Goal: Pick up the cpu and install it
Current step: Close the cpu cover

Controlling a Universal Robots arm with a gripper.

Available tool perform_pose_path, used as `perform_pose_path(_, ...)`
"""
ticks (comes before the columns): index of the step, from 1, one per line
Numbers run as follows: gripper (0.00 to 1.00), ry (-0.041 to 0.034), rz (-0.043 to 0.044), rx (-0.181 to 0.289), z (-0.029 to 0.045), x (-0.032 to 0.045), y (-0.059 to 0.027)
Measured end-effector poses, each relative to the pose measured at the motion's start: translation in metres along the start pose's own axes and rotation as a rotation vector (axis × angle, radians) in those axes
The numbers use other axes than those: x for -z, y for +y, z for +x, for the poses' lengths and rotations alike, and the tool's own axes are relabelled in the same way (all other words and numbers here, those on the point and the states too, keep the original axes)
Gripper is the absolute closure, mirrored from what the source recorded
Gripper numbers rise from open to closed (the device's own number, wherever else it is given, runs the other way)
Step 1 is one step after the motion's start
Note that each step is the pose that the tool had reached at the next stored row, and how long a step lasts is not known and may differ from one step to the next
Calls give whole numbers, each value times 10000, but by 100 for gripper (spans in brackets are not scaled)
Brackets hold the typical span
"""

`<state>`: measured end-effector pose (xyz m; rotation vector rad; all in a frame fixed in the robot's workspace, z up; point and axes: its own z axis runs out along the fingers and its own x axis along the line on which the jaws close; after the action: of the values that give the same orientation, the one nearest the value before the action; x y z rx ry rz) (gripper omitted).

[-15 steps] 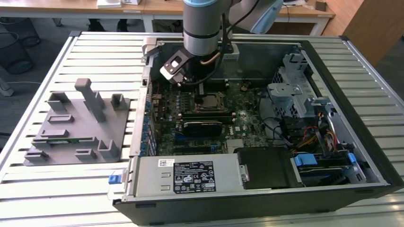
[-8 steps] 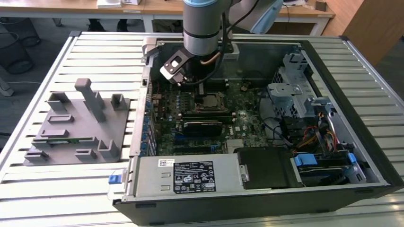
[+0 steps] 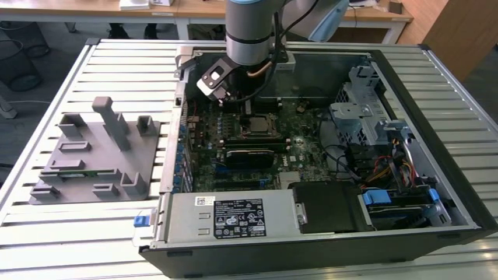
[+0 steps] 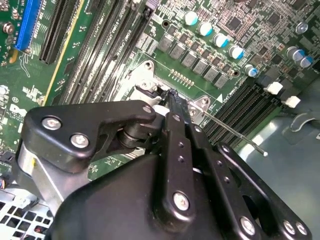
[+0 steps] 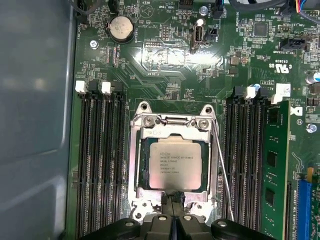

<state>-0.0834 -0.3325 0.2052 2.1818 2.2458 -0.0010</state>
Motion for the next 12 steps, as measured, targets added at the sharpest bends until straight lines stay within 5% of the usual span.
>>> perform_pose_path(12, 89, -12, 10, -1, -1, -71, -23)
